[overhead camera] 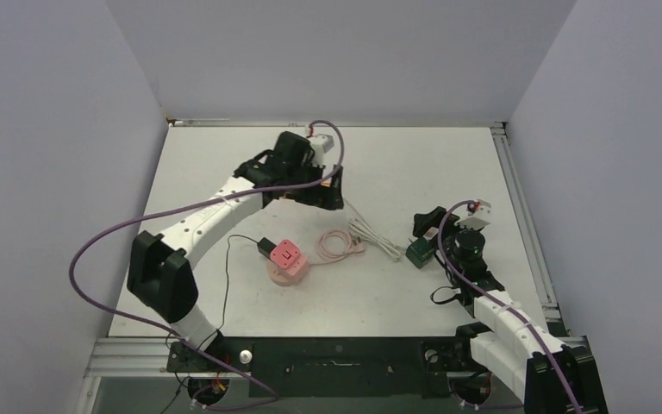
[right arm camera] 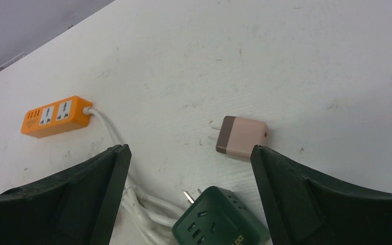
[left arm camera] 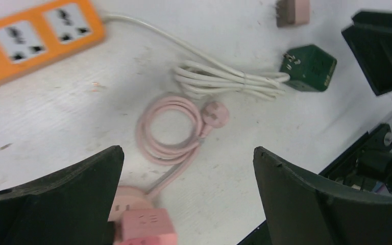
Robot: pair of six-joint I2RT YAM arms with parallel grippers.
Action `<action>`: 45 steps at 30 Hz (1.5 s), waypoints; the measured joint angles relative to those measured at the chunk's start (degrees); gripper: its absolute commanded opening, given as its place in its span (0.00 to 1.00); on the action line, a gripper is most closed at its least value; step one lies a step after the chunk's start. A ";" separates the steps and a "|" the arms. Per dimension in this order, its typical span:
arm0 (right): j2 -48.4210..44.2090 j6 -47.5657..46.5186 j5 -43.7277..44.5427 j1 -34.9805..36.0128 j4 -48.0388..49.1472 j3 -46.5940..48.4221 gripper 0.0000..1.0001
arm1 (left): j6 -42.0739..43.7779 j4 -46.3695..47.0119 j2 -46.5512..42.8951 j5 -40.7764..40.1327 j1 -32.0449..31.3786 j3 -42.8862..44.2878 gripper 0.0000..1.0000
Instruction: Pull the plug off the socket
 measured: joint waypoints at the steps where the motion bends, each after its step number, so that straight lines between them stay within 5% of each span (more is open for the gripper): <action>1: 0.00 0.07 -0.04 0.85 -0.20 0.17 0.95 | 0.50 -0.02 -1.33 0.52 2.14 -0.24 0.96; 3: 0.61 0.42 0.63 4.28 -1.77 1.49 1.00 | 1.20 0.59 -5.07 1.68 8.02 -2.29 0.96; 11: 10.67 5.95 5.42 23.96 -3.34 7.13 0.90 | 2.95 2.43 -14.25 3.43 22.67 -19.58 0.96; 15: 19.04 8.09 7.65 29.92 -4.00 10.03 0.89 | 4.24 2.60 -16.39 1.40 23.74 -23.67 0.96; 31: 41.51 9.44 9.27 32.24 -0.70 22.40 0.80 | 5.49 5.11 -25.55 3.74 23.58 -28.46 0.96; 38: 46.62 8.57 9.53 32.44 1.31 26.51 0.57 | 5.86 5.09 -25.53 5.25 21.84 -28.46 0.97; 45: 50.56 6.16 9.84 32.35 1.36 30.01 0.18 | 6.75 5.09 -25.24 6.75 20.74 -28.46 0.98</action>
